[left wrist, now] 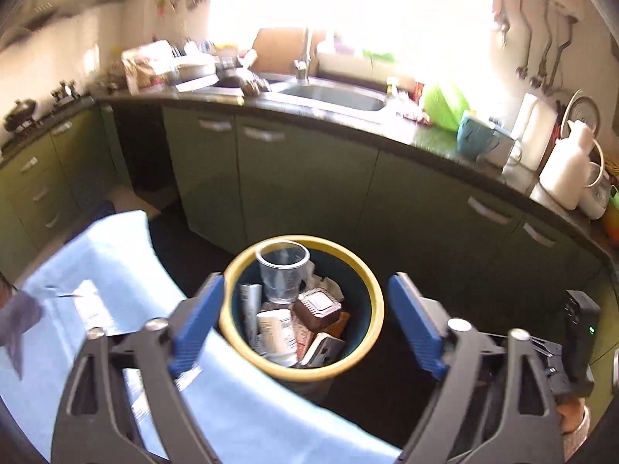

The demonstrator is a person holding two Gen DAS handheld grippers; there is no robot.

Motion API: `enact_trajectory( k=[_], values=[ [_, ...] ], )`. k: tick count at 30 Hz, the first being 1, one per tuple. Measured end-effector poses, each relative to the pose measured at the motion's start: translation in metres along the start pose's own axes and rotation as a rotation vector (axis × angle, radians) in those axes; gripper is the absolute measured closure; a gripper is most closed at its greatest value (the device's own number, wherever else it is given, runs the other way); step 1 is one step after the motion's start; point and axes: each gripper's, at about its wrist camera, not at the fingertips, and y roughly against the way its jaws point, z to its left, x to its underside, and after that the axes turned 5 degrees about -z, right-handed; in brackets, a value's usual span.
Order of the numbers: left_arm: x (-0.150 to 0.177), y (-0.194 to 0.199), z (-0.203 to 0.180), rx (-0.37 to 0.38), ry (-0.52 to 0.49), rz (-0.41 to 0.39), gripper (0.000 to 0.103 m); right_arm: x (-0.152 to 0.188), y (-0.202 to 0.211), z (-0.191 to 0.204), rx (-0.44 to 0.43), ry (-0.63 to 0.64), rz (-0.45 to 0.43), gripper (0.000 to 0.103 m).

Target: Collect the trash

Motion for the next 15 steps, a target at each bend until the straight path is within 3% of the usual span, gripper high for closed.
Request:
enact_trajectory(
  k=[4,8,15],
  values=[
    [0.029,0.083,0.007,-0.058,0.011,-0.115,0.007,0.005,0.008,0.024,-0.004,0.05,-0.006,0.026],
    [0.068,0.147,0.026,-0.136,0.062,-0.139,0.007,0.013,0.021,0.053,0.01,0.122,-0.009,0.026],
    [0.14,0.252,0.065,-0.381,0.178,-0.192,0.007,0.017,0.05,0.113,0.023,0.249,-0.099,0.009]
  ],
)
